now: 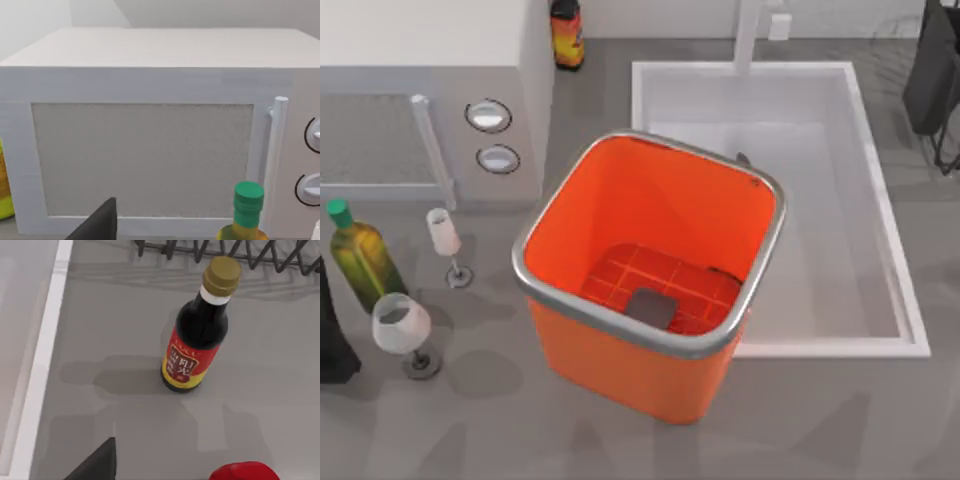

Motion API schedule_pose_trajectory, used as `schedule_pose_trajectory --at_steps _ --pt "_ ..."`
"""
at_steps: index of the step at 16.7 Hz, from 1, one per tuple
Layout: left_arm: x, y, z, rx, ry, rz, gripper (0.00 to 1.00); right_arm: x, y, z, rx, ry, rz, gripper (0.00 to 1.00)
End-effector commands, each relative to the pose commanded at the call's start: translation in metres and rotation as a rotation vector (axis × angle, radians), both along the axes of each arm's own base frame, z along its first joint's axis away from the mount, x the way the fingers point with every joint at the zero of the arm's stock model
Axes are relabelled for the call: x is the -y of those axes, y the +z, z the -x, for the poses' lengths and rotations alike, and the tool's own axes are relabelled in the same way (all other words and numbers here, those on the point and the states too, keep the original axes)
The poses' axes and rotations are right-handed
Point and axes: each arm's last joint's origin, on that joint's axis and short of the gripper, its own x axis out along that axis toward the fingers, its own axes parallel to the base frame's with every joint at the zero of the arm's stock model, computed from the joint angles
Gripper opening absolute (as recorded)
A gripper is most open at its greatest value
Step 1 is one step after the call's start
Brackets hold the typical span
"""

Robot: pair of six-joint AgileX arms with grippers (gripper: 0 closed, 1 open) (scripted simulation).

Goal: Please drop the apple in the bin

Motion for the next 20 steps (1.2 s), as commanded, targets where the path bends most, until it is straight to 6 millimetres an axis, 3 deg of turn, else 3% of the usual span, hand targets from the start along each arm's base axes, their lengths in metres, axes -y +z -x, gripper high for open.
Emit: schedule_pose_trajectory --at_steps 6,11,14,20 --pt "0.0 0.0 0.0 0.0 0.0 0.0 1.0 0.033 -0.01 -0.069 -0.577 0.039 -0.042 1.0" --pt "0.0 0.0 0.0 0.0 0.0 0.0 1.0 0.062 -0.026 -0.111 -0.841 0.089 -0.11 1.0" --pt "0.0 0.0 0.0 0.0 0.0 0.0 1.0 0.072 -0.033 -0.124 -0.911 0.107 -0.137 1.0" --pt "0.0 0.0 0.0 0.0 0.0 0.0 1.0 0.072 -0.034 -0.125 -0.919 0.112 -0.137 1.0"
